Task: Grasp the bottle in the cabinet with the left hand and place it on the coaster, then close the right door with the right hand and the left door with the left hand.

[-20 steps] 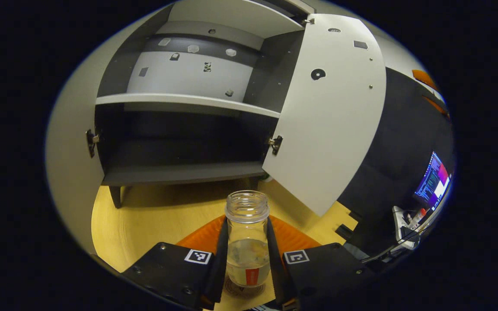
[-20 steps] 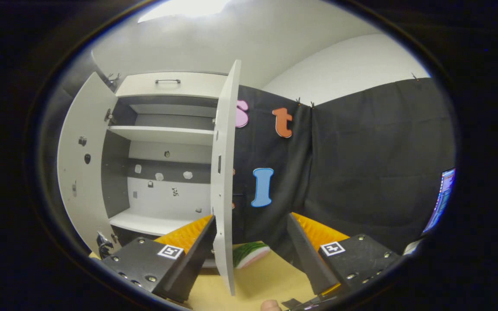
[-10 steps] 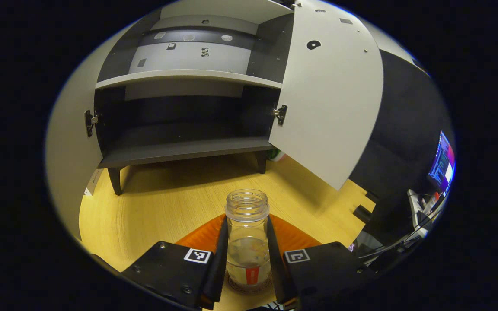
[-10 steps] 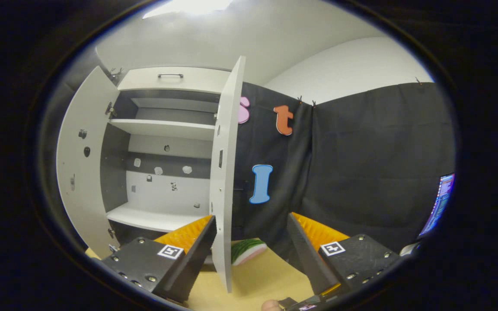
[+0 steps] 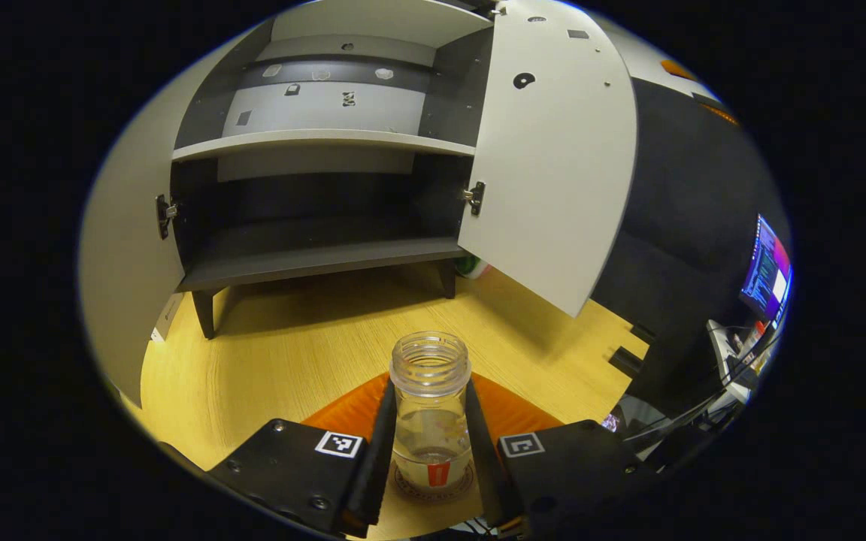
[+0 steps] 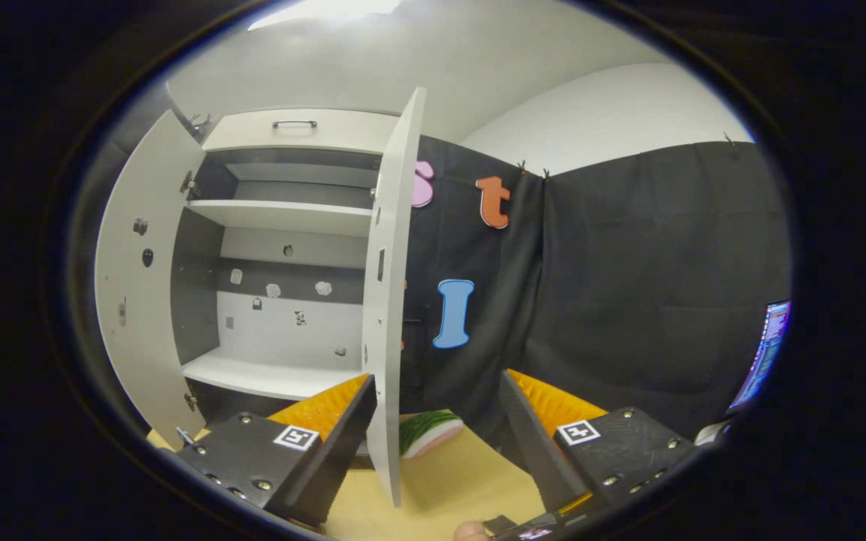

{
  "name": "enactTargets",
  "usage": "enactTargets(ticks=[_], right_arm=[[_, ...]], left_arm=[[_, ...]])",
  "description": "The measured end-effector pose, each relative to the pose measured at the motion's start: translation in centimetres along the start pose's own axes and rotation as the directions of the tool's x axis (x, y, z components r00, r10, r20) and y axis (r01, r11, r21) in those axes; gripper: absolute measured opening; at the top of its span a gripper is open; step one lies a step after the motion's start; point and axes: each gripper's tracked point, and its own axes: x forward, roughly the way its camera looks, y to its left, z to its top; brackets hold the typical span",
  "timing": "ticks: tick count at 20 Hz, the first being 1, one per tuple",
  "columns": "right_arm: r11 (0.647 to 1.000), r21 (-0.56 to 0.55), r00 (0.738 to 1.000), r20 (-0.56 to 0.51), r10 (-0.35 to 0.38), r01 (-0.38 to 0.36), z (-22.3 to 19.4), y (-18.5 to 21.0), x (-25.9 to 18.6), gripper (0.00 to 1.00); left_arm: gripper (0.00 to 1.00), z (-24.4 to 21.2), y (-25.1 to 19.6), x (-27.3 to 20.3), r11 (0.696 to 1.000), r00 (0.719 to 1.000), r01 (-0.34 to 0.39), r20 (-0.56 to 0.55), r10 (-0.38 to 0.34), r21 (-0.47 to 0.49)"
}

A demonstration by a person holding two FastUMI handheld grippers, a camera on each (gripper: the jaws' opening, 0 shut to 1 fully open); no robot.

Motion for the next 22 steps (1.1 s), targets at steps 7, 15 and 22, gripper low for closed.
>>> enactTargets(ticks=[7,15,22], right_arm=[[1.000,0.008,1.000,-0.010,0.024,-0.024,-0.7,1.1,0.5,0.99],[1.000,0.014,1.000,-0.013,0.013,-0.013,-0.9,0.5,0.8,0.99],[1.000,0.020,1.000,-0.017,0.003,-0.003,-1.2,0.3,1.6,0.99]], left_arm=[[0.52,-0.8,-0.4,-1.3,1.000,0.999,0.006,-0.036,-0.005,0.029],[0.77,-0.3,-0.3,-2.8,0.998,0.999,-0.009,-0.050,0.012,0.057],[0.94,7.4,-1.4,-5.7,0.999,0.995,0.002,0.103,-0.008,0.054]])
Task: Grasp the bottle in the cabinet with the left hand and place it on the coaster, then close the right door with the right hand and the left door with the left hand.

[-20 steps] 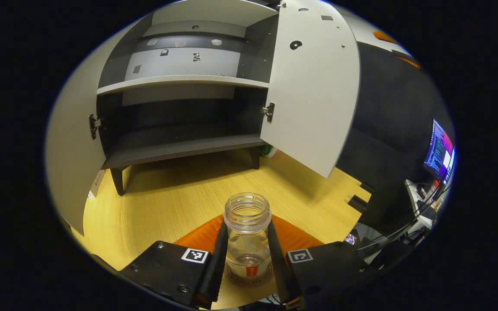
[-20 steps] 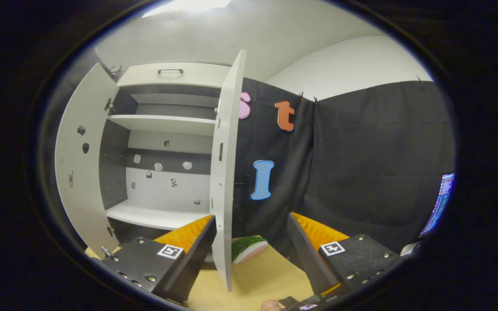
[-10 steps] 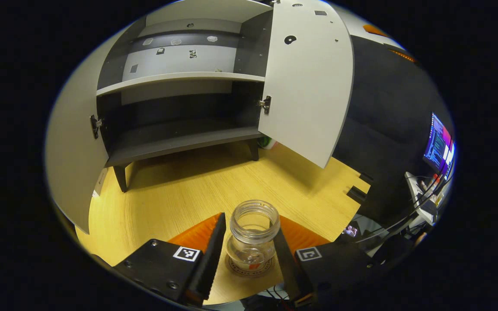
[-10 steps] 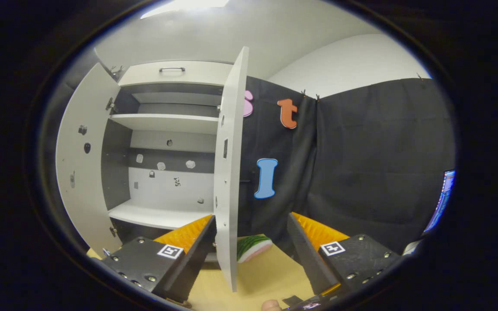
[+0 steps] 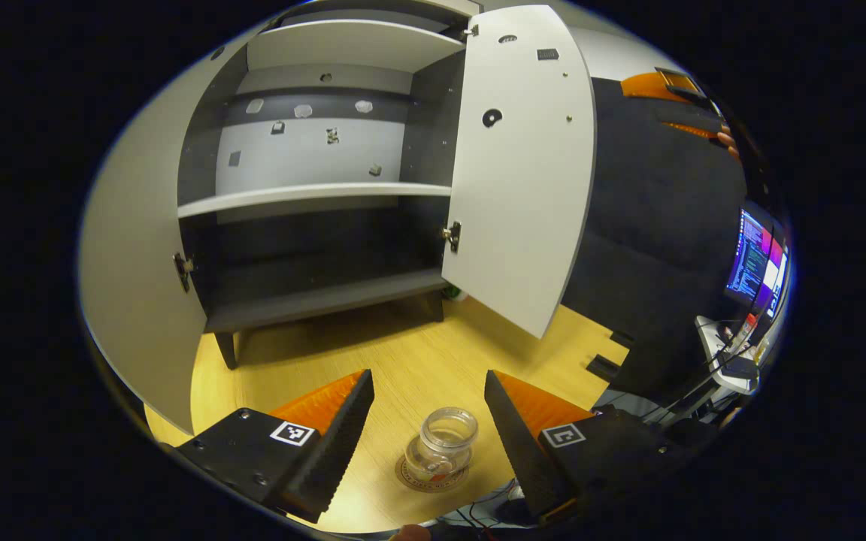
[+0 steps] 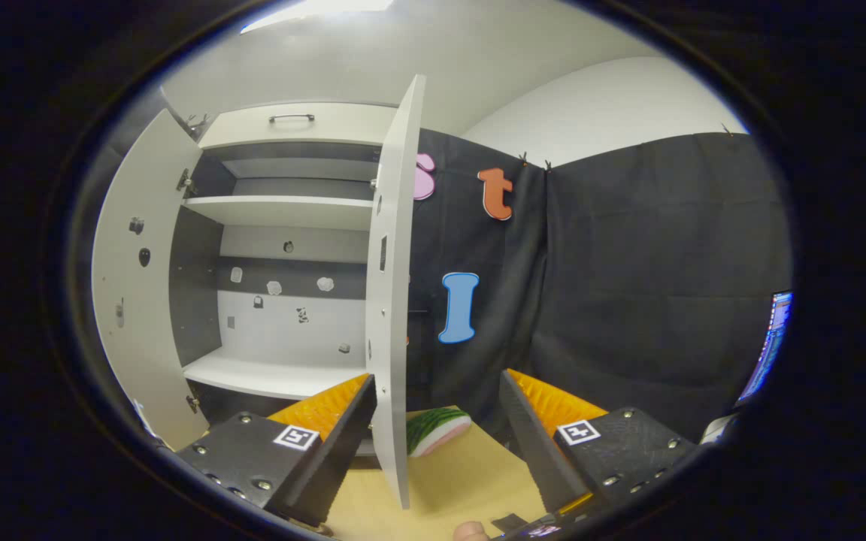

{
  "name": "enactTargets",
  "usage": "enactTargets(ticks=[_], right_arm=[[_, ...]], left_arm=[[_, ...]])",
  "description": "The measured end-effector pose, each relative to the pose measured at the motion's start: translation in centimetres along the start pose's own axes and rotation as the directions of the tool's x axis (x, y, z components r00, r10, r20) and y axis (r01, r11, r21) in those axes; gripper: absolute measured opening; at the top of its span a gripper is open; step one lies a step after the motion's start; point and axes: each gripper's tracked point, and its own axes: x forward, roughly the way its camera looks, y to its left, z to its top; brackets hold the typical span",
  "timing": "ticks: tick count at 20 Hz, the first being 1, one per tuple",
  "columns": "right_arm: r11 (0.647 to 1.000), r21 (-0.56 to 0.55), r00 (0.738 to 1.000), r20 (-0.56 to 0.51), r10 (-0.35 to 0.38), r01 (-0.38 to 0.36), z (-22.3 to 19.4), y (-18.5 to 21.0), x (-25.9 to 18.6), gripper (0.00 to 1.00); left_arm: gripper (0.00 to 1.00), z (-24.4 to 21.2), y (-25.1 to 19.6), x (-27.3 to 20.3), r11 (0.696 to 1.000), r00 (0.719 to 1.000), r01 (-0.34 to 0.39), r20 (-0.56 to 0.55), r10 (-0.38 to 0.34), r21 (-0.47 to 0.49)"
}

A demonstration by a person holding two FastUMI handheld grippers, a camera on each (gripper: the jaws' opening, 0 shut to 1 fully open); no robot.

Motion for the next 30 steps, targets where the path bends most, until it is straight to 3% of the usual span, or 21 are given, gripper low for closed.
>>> enactTargets(ticks=[4,7,10,11,16,23,30], right_arm=[[1.000,-0.007,1.000,0.013,-0.025,0.025,0.3,-1.0,1.0,0.99],[0.999,0.005,0.999,0.023,-0.045,0.044,0.6,-2.0,1.9,0.99],[0.999,0.016,0.999,0.020,-0.043,0.043,0.7,-2.2,3.2,0.99],[0.999,0.014,0.999,0.023,-0.043,0.043,0.7,-2.2,3.7,0.99],[0.999,0.016,0.999,0.022,-0.039,0.039,0.5,-2.7,5.9,1.00],[0.999,0.039,1.000,0.009,0.023,-0.023,0.0,-2.0,7.5,0.99],[0.994,0.042,0.995,0.013,0.100,-0.101,0.0,-1.0,7.7,0.98]], left_arm=[[0.94,6.5,0.7,-1.0,1.000,0.993,-0.023,0.117,0.025,-0.018],[0.94,10.9,2.2,-2.2,0.996,0.977,-0.091,0.191,0.092,-0.016],[0.90,15.8,4.1,-4.0,0.984,0.950,-0.174,0.258,0.177,-0.034],[0.94,17.0,4.6,-4.6,0.979,0.941,-0.196,0.271,0.202,-0.047],[0.96,22.6,7.5,-7.9,0.947,0.886,-0.302,0.335,0.322,-0.113],[0.95,27.2,10.2,-12.7,0.891,0.794,-0.427,0.408,0.451,-0.155],[0.95,28.8,10.5,-14.7,0.860,0.752,-0.483,0.425,0.504,-0.164]])
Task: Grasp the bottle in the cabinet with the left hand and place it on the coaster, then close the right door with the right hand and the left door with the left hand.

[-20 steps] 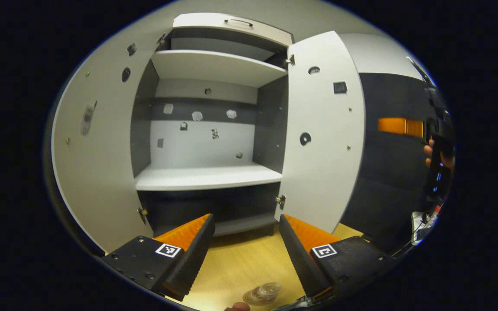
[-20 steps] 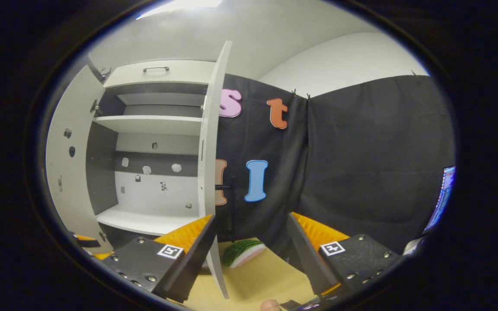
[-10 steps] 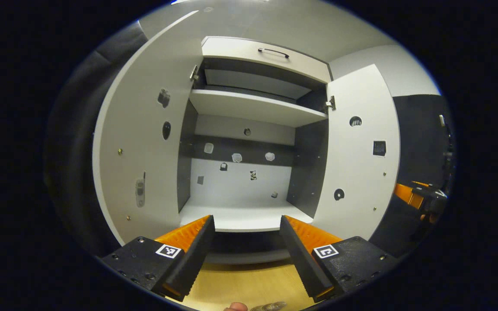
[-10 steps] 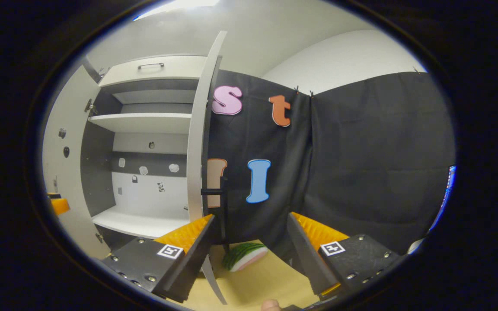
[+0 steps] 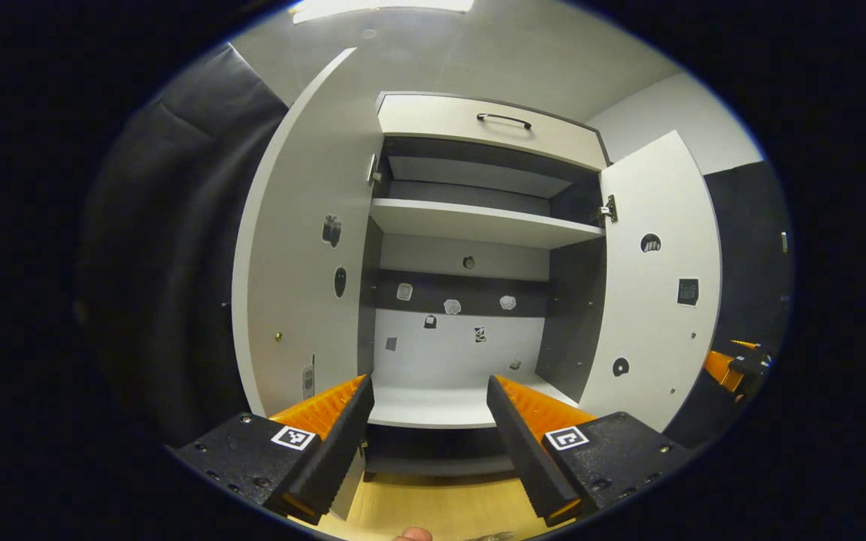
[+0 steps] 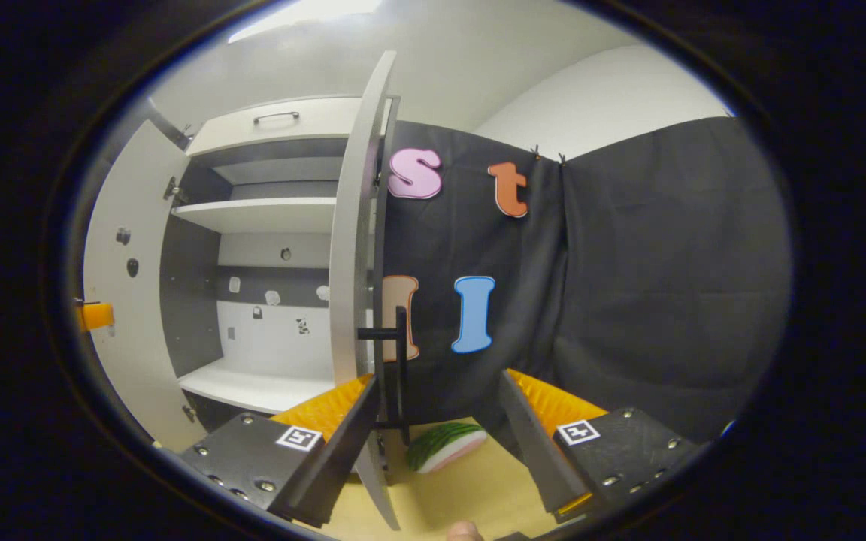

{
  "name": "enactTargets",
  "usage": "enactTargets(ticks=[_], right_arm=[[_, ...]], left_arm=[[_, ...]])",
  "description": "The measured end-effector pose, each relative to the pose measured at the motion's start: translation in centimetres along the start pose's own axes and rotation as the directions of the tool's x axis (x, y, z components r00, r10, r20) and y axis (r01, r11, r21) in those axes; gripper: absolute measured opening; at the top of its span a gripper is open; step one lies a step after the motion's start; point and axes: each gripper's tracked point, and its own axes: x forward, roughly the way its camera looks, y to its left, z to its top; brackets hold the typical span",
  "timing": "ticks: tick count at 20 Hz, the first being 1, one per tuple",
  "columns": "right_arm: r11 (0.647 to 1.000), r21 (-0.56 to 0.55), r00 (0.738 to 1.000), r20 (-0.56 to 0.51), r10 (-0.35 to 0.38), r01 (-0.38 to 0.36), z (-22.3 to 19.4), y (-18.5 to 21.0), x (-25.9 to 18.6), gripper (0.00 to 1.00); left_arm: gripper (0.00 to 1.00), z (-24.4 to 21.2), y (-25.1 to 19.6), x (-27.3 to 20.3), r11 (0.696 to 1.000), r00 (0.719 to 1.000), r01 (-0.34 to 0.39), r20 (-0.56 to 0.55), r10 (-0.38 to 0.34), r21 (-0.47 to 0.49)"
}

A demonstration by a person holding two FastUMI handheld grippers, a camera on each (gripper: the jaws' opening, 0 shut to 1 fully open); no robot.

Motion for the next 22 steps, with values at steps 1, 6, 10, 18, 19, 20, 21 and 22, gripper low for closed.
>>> enactTargets(ticks=[1,6,10,18,19,20,21,22], right_arm=[[1.000,0.002,1.000,0.000,0.012,-0.012,-0.1,0.4,-0.2,0.98],[0.996,0.009,0.996,-0.014,0.090,-0.090,0.0,3.3,-0.4,0.98],[0.986,0.013,0.986,-0.022,0.168,-0.168,-0.1,7.0,-0.5,0.98],[0.963,0.018,0.962,-0.043,0.269,-0.268,-0.7,12.7,-0.4,0.98],[0.961,0.019,0.959,-0.047,0.278,-0.277,-0.8,13.3,-0.3,0.98],[0.958,0.019,0.957,-0.047,0.286,-0.286,-0.9,14.0,-0.2,0.98],[0.956,0.017,0.955,-0.049,0.294,-0.293,-1.0,14.6,-0.1,0.98],[0.953,0.016,0.952,-0.050,0.302,-0.301,-1.0,15.2,0.0,0.98]], left_arm=[[0.95,0.1,0.0,-0.1,1.000,1.000,-0.003,0.002,0.002,0.008],[0.95,1.1,-0.6,-0.8,1.000,1.000,-0.003,0.012,0.003,0.021],[0.95,2.4,0.3,-1.2,0.999,0.999,-0.023,0.036,0.022,0.026],[0.95,3.4,3.3,-2.9,0.995,0.995,-0.092,0.053,0.090,0.033],[0.95,3.4,3.9,-3.1,0.994,0.993,-0.102,0.054,0.100,0.033],[0.95,3.4,4.4,-3.2,0.993,0.993,-0.112,0.053,0.110,0.032],[0.95,3.3,4.9,-3.4,0.992,0.991,-0.123,0.052,0.122,0.031],[0.95,3.3,5.6,-3.7,0.990,0.990,-0.135,0.049,0.134,0.029]])
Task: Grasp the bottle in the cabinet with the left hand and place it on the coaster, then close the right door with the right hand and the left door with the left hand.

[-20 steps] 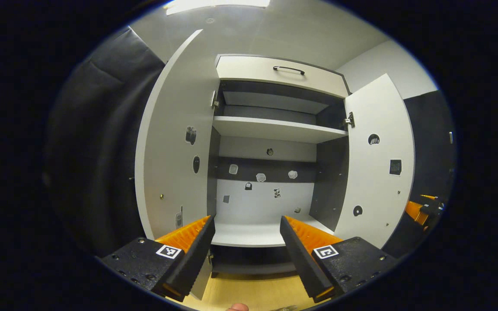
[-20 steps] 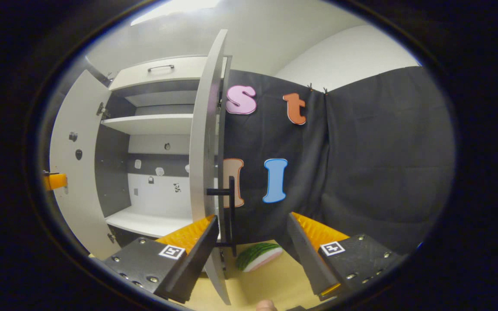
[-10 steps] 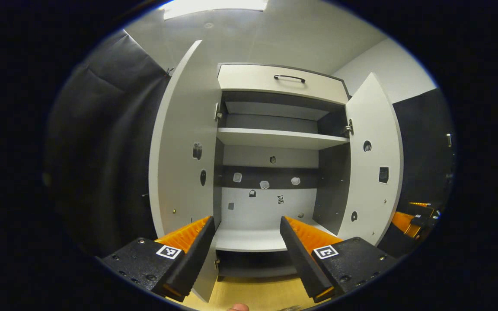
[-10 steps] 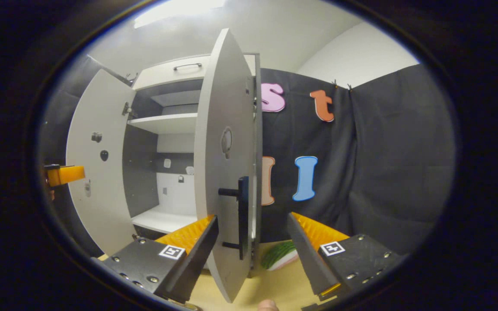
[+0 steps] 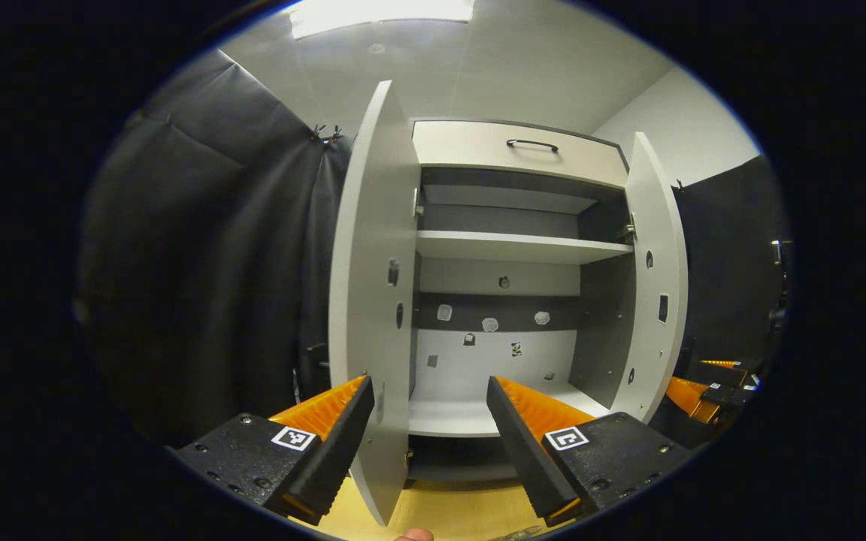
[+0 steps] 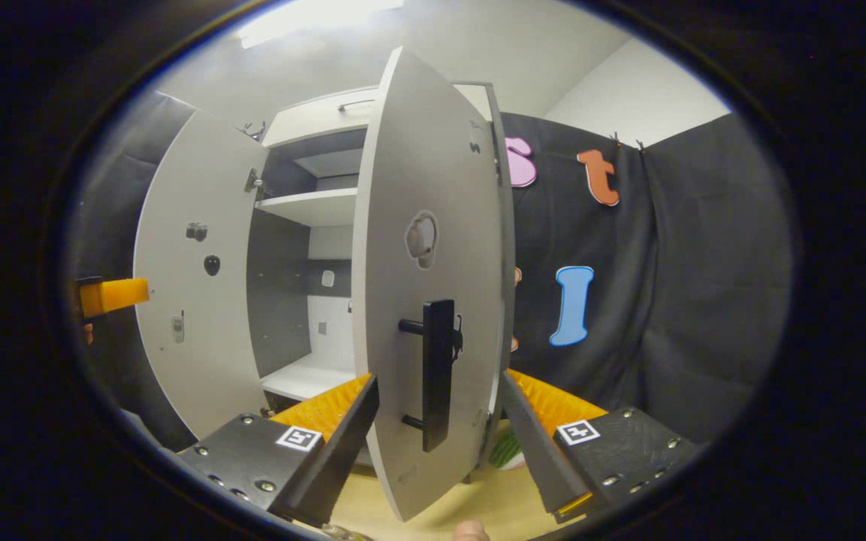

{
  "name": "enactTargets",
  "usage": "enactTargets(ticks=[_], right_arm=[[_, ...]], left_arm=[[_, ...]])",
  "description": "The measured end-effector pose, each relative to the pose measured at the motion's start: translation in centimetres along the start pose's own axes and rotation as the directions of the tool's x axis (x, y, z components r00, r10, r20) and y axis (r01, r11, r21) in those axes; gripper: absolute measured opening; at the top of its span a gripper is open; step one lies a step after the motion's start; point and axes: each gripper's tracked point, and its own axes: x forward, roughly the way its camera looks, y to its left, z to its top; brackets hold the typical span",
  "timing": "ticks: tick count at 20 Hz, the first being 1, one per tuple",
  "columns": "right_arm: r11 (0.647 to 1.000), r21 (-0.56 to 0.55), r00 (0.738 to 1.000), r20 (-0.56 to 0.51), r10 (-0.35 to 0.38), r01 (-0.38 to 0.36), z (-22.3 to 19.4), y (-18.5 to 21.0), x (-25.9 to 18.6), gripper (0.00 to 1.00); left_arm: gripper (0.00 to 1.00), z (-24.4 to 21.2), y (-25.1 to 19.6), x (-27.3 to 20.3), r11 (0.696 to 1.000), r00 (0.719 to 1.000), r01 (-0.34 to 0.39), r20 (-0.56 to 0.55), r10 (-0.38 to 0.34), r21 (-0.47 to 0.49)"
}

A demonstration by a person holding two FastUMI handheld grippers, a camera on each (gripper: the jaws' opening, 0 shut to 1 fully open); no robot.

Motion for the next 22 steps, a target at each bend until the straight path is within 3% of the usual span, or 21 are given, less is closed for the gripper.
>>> enactTargets(ticks=[10,22], right_arm=[[0.994,-0.004,0.994,-0.016,0.108,-0.108,-0.4,6.1,2.1,0.98],[0.996,0.019,0.996,0.004,0.090,-0.090,0.2,6.7,1.3,0.98]], left_arm=[[0.95,-0.3,6.3,-1.2,0.993,0.993,-0.122,0.000,0.122,0.001],[0.95,-2.0,10.1,-0.9,0.982,0.982,-0.188,-0.024,0.188,0.010]])
